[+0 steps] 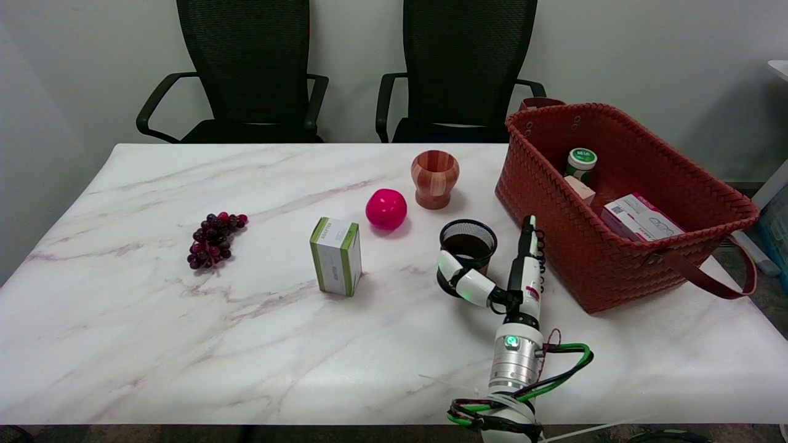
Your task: Pick up the black pen container.
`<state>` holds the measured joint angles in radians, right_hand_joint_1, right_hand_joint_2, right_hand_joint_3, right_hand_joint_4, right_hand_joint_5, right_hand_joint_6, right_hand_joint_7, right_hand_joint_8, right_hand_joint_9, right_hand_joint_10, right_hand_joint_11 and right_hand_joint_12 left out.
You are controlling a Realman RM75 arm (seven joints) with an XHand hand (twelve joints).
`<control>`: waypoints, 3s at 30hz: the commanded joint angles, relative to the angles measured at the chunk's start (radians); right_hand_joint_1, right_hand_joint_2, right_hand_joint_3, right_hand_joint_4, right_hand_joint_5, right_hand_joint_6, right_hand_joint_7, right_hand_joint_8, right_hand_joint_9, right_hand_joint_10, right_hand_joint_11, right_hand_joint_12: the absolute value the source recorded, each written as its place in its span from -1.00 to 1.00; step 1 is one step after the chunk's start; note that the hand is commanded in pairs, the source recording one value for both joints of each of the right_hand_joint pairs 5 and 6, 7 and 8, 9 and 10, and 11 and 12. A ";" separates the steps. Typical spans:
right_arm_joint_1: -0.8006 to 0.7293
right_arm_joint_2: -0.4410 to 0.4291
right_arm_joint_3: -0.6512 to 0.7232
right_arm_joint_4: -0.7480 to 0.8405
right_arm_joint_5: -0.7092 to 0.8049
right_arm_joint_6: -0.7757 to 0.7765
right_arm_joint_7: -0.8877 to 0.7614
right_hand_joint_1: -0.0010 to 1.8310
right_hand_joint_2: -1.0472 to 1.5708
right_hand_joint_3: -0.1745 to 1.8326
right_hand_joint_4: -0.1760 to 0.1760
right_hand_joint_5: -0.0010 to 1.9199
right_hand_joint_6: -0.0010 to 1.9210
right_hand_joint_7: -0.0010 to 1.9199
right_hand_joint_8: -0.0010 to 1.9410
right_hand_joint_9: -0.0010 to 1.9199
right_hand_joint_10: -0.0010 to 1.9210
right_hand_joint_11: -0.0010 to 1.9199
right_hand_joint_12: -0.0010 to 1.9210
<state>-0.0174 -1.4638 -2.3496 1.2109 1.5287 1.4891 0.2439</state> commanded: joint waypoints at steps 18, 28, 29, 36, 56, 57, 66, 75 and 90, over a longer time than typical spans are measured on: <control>0.059 0.005 0.006 -0.068 0.020 -0.133 0.094 0.20 0.17 -0.41 0.00 -1.00 -1.00 -1.00 -1.00 -1.00 -1.00 -1.00 -1.00; 0.063 0.001 0.003 -0.078 0.017 -0.161 0.103 0.20 0.17 -0.39 0.00 -1.00 -1.00 -1.00 -1.00 -1.00 -1.00 -1.00 -1.00; 0.065 0.001 0.004 -0.080 0.016 -0.170 0.109 0.20 0.17 -0.39 0.00 -1.00 -1.00 -1.00 -1.00 -1.00 -1.00 -1.00 -1.00; 0.080 0.004 0.003 -0.103 0.012 -0.182 0.140 0.20 0.18 -0.39 0.00 -1.00 -1.00 -1.00 -1.00 -1.00 -1.00 -1.00 -1.00; 0.077 0.004 0.003 -0.103 0.011 -0.150 0.161 0.21 0.36 -0.37 0.00 -0.01 -0.01 -0.09 -0.10 -0.30 -0.30 -0.63 -0.63; 0.077 0.004 0.003 -0.103 0.011 -0.150 0.167 0.21 0.36 -0.36 0.00 0.07 0.07 -0.05 -0.06 -0.26 -0.26 -0.60 -0.60; 0.076 0.004 0.003 -0.097 0.009 -0.150 0.167 0.23 0.37 -0.23 0.00 0.35 0.35 0.19 0.18 -0.12 -0.12 -0.51 -0.51; 0.097 0.005 0.007 -0.066 -0.083 -0.150 0.195 0.22 0.45 -0.31 0.00 0.26 0.26 0.24 0.22 -0.08 -0.08 -0.40 -0.41; 0.162 0.023 0.049 0.033 -0.255 -0.149 0.132 0.22 0.45 -0.27 0.00 0.16 0.16 0.21 0.20 -0.08 -0.08 -0.39 -0.39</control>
<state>0.0898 -1.4559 -2.3377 1.1610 1.4233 1.3386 0.4187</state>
